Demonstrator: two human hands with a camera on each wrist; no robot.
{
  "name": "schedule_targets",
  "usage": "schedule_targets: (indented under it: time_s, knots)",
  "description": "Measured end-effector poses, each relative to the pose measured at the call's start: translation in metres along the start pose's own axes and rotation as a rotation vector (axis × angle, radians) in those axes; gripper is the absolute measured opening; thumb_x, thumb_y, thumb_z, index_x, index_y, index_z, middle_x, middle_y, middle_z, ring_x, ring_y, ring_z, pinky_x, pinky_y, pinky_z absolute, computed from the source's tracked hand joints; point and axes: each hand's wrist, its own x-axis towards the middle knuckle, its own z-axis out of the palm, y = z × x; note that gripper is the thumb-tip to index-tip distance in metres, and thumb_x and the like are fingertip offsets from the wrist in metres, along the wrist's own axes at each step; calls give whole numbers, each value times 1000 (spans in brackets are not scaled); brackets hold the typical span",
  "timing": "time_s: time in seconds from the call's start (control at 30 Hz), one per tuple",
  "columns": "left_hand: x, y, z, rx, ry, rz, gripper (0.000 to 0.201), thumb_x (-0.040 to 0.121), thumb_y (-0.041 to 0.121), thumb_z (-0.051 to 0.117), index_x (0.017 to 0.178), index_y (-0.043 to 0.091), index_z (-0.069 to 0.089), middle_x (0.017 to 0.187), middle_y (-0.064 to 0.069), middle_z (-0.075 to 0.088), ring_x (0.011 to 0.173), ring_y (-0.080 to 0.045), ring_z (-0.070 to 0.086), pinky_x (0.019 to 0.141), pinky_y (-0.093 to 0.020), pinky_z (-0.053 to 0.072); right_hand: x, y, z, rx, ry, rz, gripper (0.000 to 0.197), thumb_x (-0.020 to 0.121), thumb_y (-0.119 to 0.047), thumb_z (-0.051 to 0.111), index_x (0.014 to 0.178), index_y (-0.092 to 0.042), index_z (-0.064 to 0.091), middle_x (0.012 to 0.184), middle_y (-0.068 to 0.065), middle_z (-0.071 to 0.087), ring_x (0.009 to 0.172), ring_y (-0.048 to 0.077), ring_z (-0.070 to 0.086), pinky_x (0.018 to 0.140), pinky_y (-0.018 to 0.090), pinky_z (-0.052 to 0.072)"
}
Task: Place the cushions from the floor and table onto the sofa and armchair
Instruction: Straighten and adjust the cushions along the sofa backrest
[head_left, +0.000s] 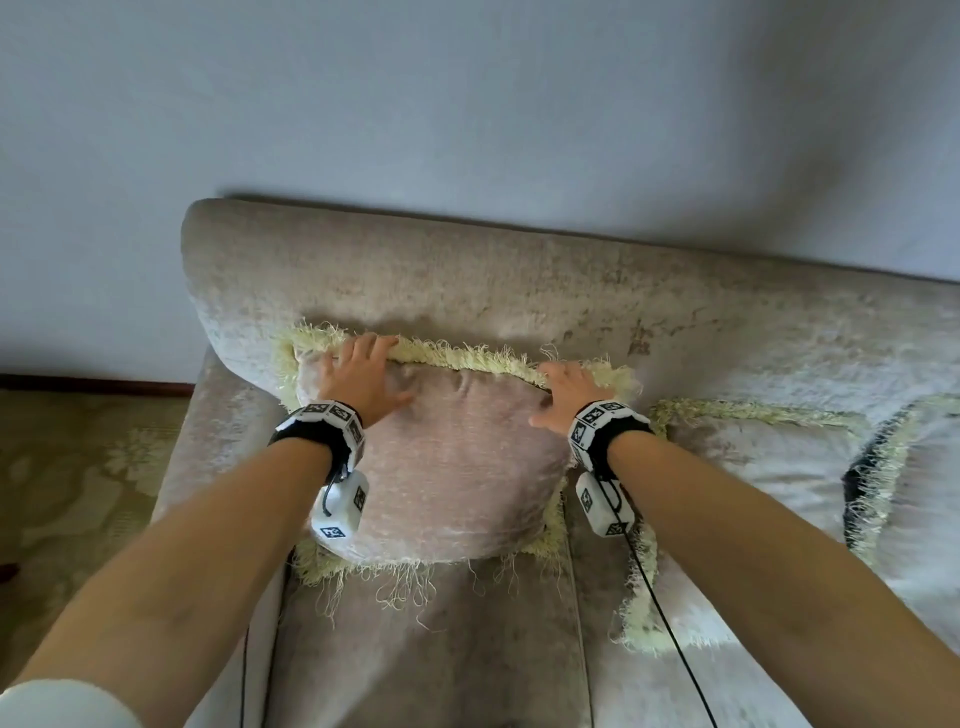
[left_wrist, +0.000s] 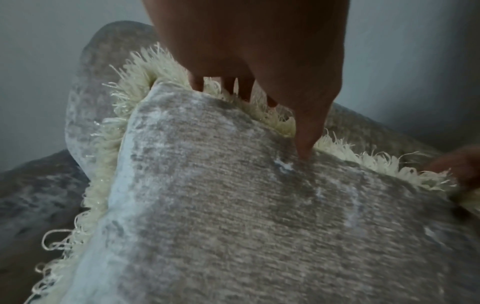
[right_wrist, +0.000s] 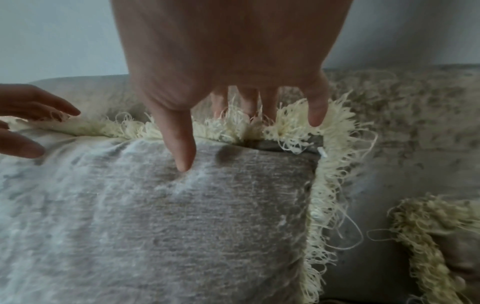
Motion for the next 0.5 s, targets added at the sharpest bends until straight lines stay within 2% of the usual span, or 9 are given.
schedule_targets:
  time_s: [0.1, 0.23, 0.37, 0.5]
  knots:
    - [-9, 0, -1, -63, 74, -16, 72, 83, 61, 59, 142, 27, 37, 150, -2, 36, 141, -25, 25, 116, -54, 16, -9, 10, -6, 95, 61, 5, 79, 82, -28, 68, 148, -25, 25, 155, 8, 24, 141, 32, 26, 111, 54, 32]
    - [-28, 2, -5, -87, 200, -23, 60, 85, 60, 58, 134, 29, 48, 141, 2, 49, 134, -22, 37, 113, -49, 14, -28, 19, -7, 96, 140, 69, 77, 82, -26, 69, 147, -25, 27, 153, 8, 21, 139, 31, 26, 107, 48, 37]
    - [-37, 10, -11, -205, 168, -22, 55, 85, 56, 59, 134, 32, 47, 142, 4, 50, 134, -21, 38, 113, -49, 21, -48, 27, -3, 115, 179, 100, 78, 82, -33, 70, 147, -28, 27, 158, 7, 11, 145, 32, 15, 110, 51, 30]
    - [-46, 29, -17, -233, 113, 25, 65, 82, 54, 65, 139, 32, 42, 149, 4, 40, 138, -21, 31, 114, -53, 21, -68, 42, 8, 137, 194, 114, 80, 78, -46, 70, 145, -33, 27, 157, 3, 13, 145, 30, 14, 108, 59, 32]
